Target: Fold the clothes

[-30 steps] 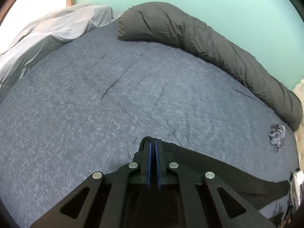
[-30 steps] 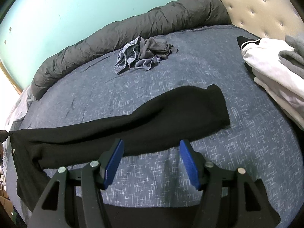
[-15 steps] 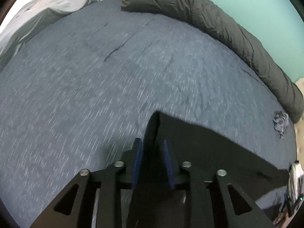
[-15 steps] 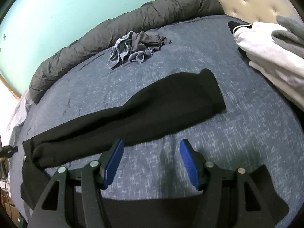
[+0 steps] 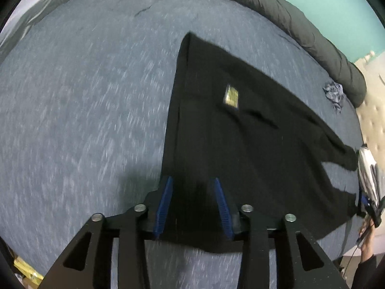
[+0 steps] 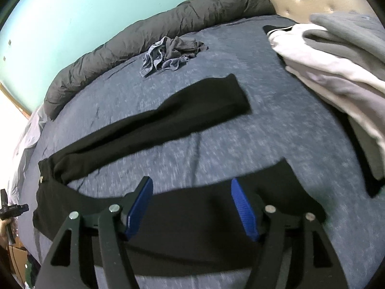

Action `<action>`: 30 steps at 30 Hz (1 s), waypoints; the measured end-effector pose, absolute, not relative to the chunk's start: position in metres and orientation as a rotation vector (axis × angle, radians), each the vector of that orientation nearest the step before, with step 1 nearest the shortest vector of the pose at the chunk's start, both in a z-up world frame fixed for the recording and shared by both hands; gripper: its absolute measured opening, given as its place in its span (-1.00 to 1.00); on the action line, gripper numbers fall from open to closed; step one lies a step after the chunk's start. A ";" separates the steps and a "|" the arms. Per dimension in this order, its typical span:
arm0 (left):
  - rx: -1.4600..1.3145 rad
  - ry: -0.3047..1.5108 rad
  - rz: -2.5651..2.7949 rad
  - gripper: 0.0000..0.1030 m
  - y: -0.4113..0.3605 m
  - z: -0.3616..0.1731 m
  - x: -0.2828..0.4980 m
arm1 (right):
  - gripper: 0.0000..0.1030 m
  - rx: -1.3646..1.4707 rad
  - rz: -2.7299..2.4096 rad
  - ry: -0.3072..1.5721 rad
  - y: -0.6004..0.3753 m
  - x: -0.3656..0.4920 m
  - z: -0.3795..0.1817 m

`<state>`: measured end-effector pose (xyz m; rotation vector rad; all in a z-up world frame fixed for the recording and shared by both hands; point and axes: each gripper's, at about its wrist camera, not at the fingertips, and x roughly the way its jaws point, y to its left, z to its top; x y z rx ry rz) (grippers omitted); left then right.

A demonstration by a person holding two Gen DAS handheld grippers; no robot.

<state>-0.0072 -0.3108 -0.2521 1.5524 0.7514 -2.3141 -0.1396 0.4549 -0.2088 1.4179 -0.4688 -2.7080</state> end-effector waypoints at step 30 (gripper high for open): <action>1.512 0.660 -2.420 -1.00 -0.303 -0.269 0.035 | 0.37 1.636 -2.695 -0.517 0.500 -0.092 -0.241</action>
